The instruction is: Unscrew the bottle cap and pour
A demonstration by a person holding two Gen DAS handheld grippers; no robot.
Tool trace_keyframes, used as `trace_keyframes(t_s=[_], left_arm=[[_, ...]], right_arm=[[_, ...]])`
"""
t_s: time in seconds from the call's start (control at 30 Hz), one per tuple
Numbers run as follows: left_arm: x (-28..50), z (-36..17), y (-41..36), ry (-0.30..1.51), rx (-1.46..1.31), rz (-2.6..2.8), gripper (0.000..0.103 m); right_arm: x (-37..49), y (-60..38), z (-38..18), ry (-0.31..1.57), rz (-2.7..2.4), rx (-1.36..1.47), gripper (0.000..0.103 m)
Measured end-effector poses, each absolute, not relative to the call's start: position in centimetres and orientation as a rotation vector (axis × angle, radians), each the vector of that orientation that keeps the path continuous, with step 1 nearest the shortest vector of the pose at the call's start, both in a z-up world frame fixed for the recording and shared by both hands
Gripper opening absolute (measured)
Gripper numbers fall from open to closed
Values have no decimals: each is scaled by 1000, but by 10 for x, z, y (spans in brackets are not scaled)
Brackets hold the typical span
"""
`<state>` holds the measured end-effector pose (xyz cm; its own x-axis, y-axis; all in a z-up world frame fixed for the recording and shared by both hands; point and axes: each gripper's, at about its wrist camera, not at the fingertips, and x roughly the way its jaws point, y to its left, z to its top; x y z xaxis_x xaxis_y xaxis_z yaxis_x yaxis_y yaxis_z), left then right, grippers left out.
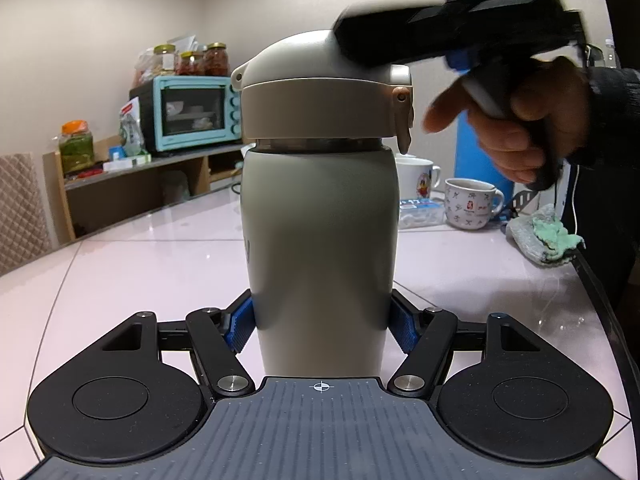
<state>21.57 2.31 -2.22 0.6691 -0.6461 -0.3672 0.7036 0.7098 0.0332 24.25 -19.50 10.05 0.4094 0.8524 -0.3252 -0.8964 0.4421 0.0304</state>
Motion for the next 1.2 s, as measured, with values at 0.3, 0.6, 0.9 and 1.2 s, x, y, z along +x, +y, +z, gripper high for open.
trace_keyframes(t_s=[0.3, 0.6, 0.9, 1.2], left_arm=[[213, -19, 18, 364, 179, -721, 72], [211, -17, 16, 375, 175, -688, 72], [211, -18, 17, 374, 171, -686, 72], [211, -19, 21, 361, 171, -706, 72]], right_arm=[[173, -161, 95, 258, 661, -118, 91], [167, -128, 70, 273, 455, -99, 84], [172, -115, 68, 272, 421, -102, 65], [184, -143, 74, 282, 590, -119, 64]])
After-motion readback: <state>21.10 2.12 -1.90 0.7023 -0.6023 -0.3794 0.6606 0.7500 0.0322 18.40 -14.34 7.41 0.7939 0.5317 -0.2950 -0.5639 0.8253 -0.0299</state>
